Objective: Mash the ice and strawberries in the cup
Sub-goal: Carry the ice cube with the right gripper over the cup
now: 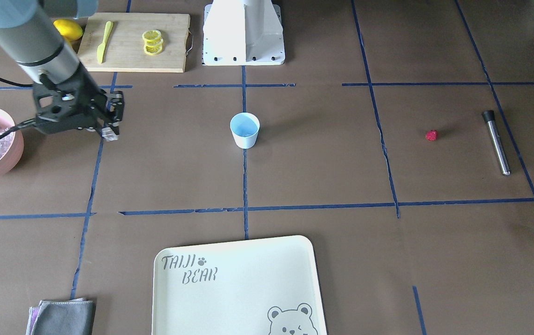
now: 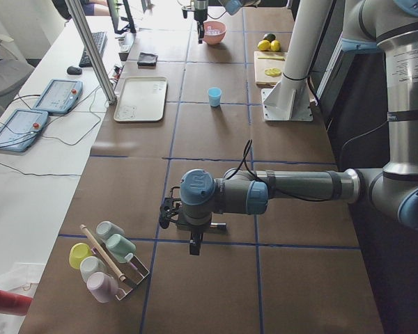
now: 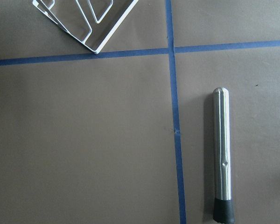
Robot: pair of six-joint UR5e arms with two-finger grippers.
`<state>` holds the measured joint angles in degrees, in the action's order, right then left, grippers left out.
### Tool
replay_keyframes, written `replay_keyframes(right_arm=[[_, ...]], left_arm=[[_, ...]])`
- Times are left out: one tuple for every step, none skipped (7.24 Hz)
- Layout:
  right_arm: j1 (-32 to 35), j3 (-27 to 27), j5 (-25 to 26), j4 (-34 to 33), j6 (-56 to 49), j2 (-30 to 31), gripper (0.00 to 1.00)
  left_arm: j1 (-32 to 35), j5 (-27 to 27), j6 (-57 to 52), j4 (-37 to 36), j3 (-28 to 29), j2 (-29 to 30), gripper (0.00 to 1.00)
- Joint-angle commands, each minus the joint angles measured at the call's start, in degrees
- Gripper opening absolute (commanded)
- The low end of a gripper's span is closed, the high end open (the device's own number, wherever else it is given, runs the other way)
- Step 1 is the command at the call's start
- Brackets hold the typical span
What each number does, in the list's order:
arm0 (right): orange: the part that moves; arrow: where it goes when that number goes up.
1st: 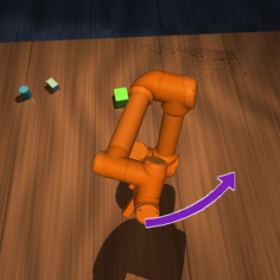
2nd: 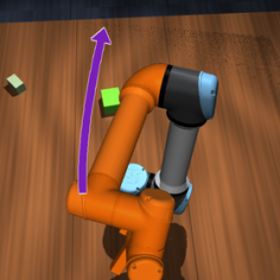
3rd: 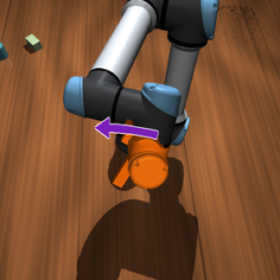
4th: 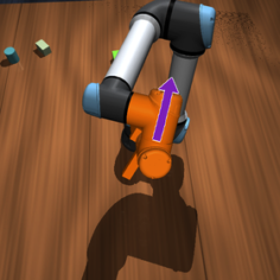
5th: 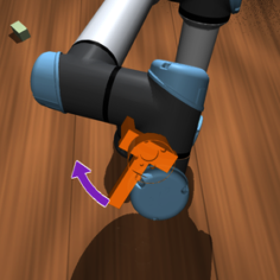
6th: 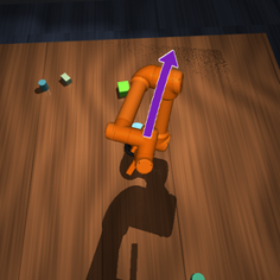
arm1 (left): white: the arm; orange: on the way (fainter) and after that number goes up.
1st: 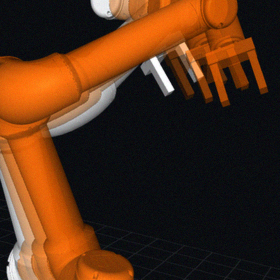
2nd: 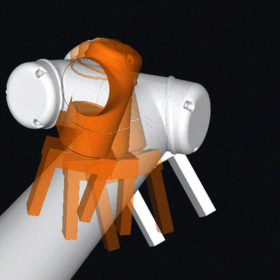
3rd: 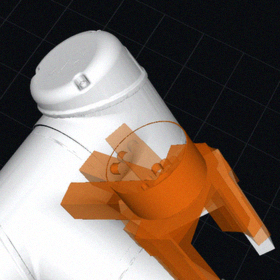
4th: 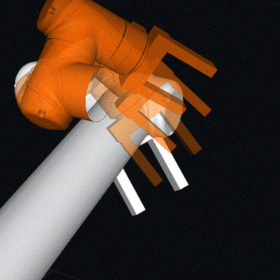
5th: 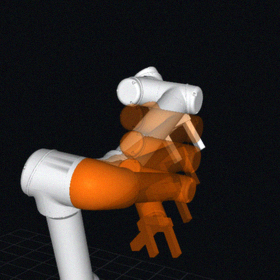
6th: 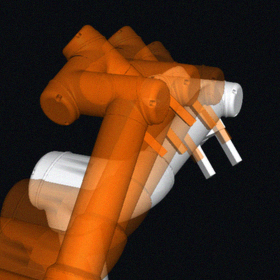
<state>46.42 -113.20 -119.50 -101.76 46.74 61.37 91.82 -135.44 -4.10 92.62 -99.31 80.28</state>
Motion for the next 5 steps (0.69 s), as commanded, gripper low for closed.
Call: replay_keyframes(right_arm=[[-9.03, 4.71, 7.24, -0.72, 14.28, -10.43, 0.00], [-13.24, 8.40, 11.70, -0.89, 19.04, -15.09, 0.00], [-15.54, 11.91, 14.01, -0.89, 20.13, -18.01, 0.00], [-17.39, 15.17, 14.56, -0.89, 21.79, -20.39, 0.00], [-20.02, 16.77, 16.65, -0.81, 22.68, -20.93, 0.00]], left_arm=[[-0.06, -0.09, -0.03, 0.01, 0.00, 0.06, 1.00], [-0.06, -1.31, -0.03, -0.08, 0.00, 0.06, 1.00], [-0.06, -1.67, 0.05, -0.08, 0.00, 0.06, 1.00], [-0.06, -1.67, 0.06, -0.08, 0.00, 0.06, 1.00], [-0.06, -1.67, 0.06, -0.08, 0.00, -0.03, 1.00]])
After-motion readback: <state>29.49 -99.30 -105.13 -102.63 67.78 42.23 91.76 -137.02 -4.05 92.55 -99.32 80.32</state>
